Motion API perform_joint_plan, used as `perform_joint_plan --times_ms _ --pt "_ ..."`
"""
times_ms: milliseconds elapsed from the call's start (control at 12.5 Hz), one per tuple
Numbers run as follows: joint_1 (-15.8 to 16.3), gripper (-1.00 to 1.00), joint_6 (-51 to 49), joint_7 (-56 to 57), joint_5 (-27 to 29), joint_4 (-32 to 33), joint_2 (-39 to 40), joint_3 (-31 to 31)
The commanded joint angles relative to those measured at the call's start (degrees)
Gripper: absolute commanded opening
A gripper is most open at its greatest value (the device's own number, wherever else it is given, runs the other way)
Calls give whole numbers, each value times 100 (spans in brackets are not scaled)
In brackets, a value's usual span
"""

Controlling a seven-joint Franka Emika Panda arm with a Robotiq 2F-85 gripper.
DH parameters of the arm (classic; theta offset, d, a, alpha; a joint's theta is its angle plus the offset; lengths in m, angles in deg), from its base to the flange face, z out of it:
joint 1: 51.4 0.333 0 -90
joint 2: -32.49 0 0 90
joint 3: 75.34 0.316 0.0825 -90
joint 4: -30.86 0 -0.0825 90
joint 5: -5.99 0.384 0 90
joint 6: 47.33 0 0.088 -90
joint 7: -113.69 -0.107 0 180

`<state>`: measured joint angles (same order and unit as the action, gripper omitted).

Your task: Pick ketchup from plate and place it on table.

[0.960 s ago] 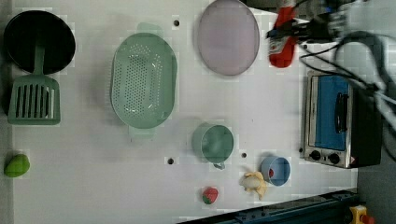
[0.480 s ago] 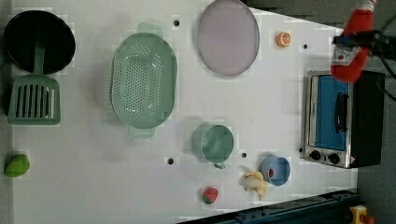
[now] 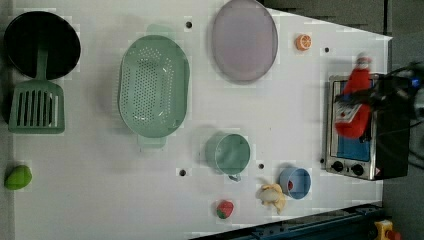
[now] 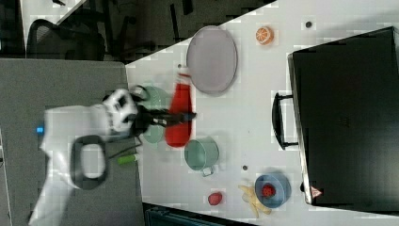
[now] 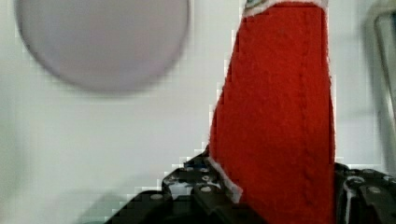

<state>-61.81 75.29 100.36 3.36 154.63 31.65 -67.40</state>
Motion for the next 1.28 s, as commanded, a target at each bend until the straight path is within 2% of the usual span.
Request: perform_joint_plan --times_ms 80,400,720,960,1040,1280 --pt "-52 18 724 162 36 526 178 -138" --pt "-50 18 1545 156 39 1202 553 -137" --pt "-49 23 2000 156 39 1242 1298 -121" --pt "-48 86 2349 156 39 1235 1487 -84" --pt "-47 100 2330 153 39 1216 1411 -78" --pt "-42 100 2215 26 39 1153 913 -69"
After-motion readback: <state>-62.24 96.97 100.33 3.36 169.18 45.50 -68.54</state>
